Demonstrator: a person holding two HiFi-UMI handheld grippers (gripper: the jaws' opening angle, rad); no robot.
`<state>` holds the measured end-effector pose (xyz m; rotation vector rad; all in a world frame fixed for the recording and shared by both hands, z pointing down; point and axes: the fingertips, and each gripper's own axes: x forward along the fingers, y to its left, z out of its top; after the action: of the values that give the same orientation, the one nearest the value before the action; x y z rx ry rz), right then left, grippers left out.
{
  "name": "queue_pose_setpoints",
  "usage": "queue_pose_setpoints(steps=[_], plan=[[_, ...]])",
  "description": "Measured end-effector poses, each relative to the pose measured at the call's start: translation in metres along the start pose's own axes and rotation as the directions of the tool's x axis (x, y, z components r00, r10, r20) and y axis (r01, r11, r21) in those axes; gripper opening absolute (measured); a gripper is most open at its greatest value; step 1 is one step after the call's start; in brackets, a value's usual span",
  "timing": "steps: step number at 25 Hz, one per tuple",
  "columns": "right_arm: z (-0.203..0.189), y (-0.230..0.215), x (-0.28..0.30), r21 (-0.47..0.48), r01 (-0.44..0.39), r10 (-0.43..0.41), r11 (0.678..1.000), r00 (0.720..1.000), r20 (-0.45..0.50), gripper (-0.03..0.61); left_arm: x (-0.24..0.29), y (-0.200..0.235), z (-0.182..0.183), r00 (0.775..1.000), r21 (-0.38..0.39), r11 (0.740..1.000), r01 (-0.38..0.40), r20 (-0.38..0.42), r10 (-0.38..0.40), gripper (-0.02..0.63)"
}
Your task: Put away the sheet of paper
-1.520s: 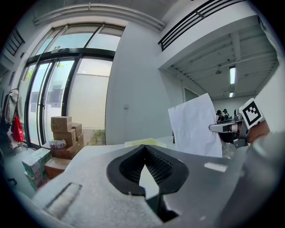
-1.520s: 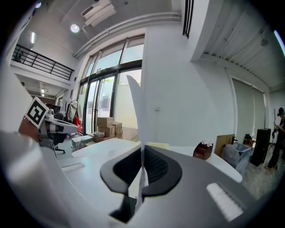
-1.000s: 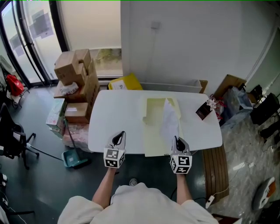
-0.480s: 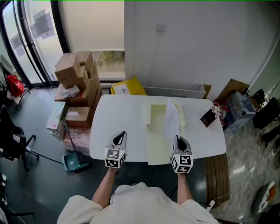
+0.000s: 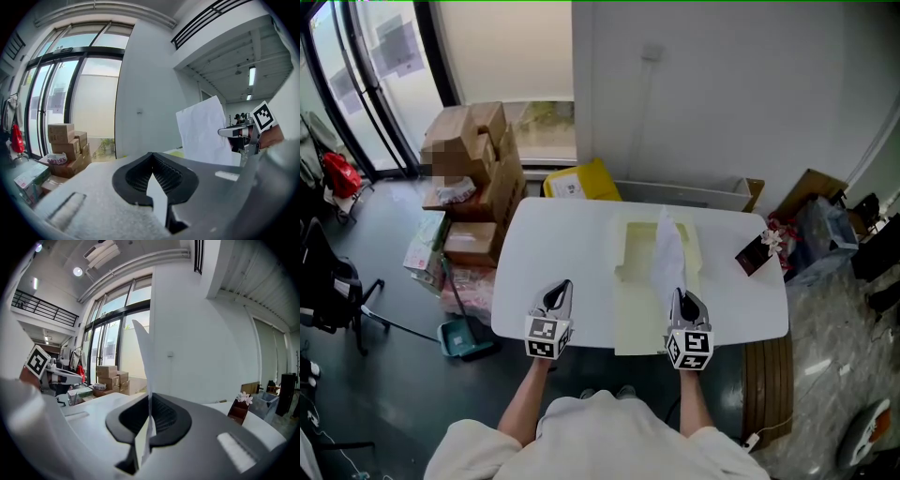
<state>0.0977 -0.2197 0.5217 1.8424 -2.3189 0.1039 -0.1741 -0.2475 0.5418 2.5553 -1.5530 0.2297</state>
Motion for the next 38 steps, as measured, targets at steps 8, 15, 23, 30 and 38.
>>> queue_pose_setpoints(steps=[8,15,23,30,38], plan=[[0.003,-0.011,0.004,0.026,-0.041,0.041,0.999,0.999,0.004,0.003,0.001,-0.017,-0.002,0.999,-0.011,1.0,-0.028,-0.017,0.027,0.0],[-0.002,-0.007,-0.002,0.1,-0.047,0.046,0.994,0.999,0.005,0.003,-0.005,-0.023,-0.01,0.999,-0.017,1.0,-0.024,-0.027,0.023,0.0],[-0.017,-0.019,-0.006,0.315,-0.015,0.012,0.949,1.0,0.011,0.003,-0.012,-0.027,-0.028,0.998,-0.024,1.0,-0.017,-0.068,0.016,0.0],[-0.047,-0.031,-0.008,0.552,0.012,-0.012,0.834,1.0,-0.004,0.002,-0.019,-0.029,-0.034,0.997,-0.022,1.0,-0.019,-0.079,0.017,0.0],[-0.073,-0.045,-0.014,0.761,0.012,-0.043,0.649,0.999,0.021,0.002,-0.024,-0.028,-0.034,0.997,-0.02,1.0,-0.023,-0.08,0.021,0.0]])
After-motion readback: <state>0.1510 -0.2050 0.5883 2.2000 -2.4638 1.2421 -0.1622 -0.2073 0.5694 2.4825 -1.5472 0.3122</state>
